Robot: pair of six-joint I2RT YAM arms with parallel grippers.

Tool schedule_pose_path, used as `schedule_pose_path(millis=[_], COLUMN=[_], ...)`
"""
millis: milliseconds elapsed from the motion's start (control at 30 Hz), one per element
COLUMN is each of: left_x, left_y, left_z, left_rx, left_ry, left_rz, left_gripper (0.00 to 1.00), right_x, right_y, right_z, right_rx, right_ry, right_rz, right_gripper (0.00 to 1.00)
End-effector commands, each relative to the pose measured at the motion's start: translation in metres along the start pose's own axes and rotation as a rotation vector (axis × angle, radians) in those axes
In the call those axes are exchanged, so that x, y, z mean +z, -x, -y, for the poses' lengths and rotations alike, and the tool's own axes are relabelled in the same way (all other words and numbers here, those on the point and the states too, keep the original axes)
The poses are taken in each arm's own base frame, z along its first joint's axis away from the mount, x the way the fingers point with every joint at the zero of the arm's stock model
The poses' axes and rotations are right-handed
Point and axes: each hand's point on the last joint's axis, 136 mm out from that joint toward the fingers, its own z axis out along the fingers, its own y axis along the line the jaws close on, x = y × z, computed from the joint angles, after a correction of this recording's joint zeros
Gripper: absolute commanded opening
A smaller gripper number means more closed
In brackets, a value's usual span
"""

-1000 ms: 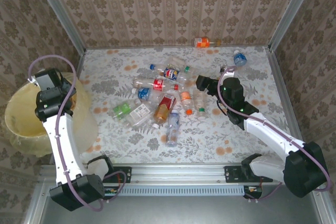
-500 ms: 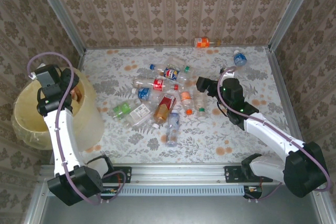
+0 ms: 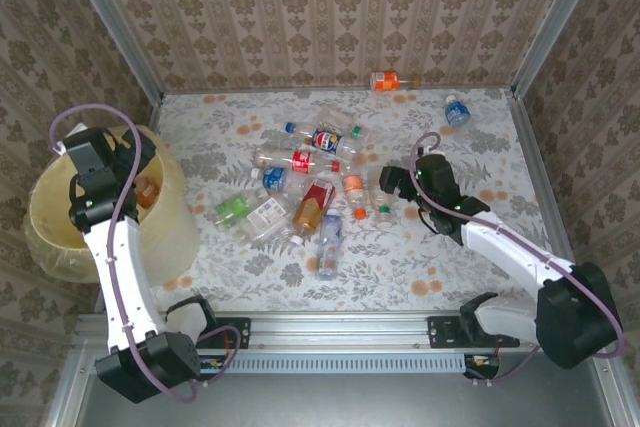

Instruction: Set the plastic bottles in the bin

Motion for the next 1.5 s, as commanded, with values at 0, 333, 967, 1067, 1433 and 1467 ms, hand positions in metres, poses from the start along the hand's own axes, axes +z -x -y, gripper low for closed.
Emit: schedule_pose_path(millis=[0,333,967,1067,1433,1467], left_x=[-0.020,-0.070,-0.083,-0.078,-0.062,-0.059], left_y=[0.008,0.023,-0.062,-0.076,-0.119,-0.124], left_z=[0.011,0.052,0.224,0.238,0.271,0.274], left_rx=[0.019,-0.011,0.206,0.214,0.242,0.245], left_ry=[-0.069,-0.357,-0.912,-0.937,-0.957,-0.957], left_rz=[0.044,0.204,-0.046,-0.091,-0.214,-0.228], left_gripper=[1.00,1.00,1.00,1.00,1.00,1.00], right_x=[0.012,0.031,0.044,0.048,0.057,0.056], right_y=[-0.035,-0.088,-0.118,-0.118,-0.113,-0.111], right_z=[0.003,0.005,0.010,0.009,0.010,0.012], right_rx=[-0.022,-0.062,-0.116,-0.135,-0.184,-0.185], right_ry=[0.000,-0.085,-0.161,-0.153,-0.169,-0.173], right_rz=[-0.168,-0.343,-0.397,-0.393,-0.354,-0.344], right_gripper=[1.00,0.81,0.62,0.61,0.52,0.49])
